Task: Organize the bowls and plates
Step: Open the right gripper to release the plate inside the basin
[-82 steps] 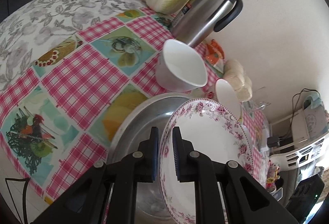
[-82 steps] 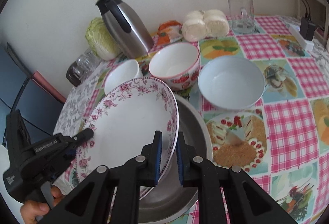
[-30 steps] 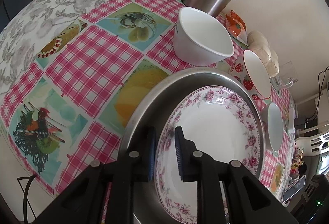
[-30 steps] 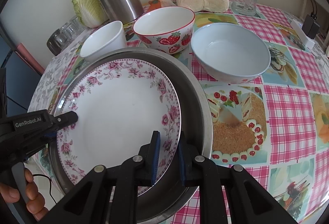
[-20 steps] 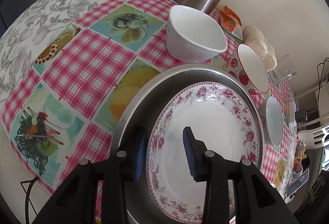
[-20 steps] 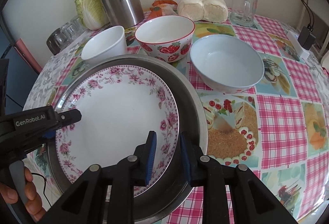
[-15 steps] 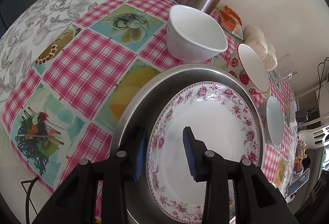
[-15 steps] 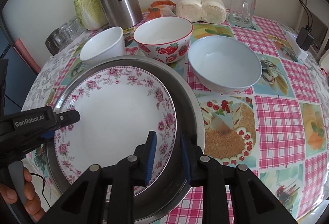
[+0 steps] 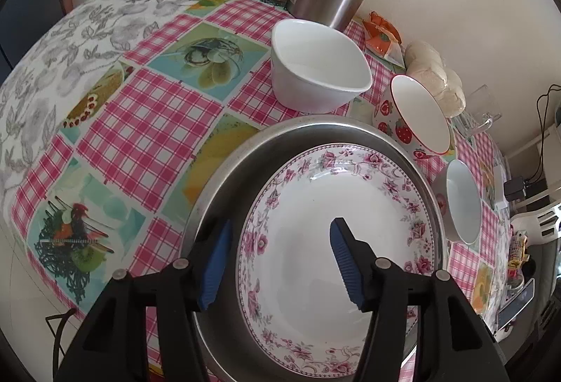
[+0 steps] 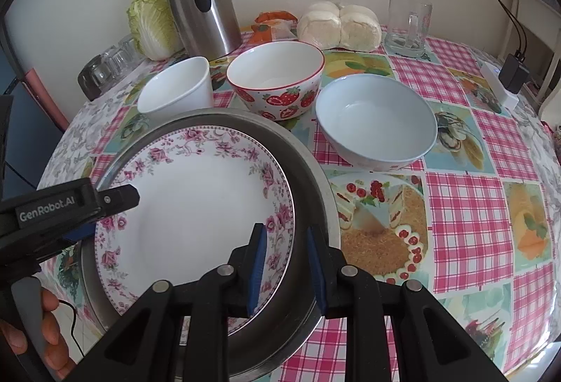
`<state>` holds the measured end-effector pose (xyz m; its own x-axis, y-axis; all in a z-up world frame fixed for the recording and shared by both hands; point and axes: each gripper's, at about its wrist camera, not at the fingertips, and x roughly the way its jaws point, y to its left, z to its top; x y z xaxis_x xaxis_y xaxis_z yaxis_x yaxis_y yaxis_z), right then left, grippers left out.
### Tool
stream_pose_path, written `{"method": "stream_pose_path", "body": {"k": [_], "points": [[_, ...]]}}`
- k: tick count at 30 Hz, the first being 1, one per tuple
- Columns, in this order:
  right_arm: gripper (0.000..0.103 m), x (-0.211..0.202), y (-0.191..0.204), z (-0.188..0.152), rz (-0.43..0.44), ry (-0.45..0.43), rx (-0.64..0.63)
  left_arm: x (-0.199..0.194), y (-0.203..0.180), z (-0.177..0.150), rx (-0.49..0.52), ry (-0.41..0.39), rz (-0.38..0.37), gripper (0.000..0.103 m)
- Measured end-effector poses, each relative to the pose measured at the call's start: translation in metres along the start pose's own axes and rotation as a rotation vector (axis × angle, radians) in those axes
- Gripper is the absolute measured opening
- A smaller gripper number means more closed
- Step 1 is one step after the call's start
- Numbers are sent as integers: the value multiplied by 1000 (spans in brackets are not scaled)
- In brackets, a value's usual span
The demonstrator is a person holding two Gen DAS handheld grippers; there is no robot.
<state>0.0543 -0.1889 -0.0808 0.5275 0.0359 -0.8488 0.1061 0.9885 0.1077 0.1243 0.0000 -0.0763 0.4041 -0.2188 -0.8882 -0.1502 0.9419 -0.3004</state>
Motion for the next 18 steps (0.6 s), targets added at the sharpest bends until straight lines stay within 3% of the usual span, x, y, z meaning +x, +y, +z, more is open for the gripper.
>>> {"method": "stream_pose_path", "body": {"k": [8,15,18], "points": [[27,-5,1,1,-7,-26,-5,-10,-3,-1,15,-41,18,67],[27,-22,8,3,-17,-105,-41,-24,-12,-3,55,-104,32,68],[27,-26,11,4,-14,-128,-51,-27,-16,-4,82,-126,63,75]]}}
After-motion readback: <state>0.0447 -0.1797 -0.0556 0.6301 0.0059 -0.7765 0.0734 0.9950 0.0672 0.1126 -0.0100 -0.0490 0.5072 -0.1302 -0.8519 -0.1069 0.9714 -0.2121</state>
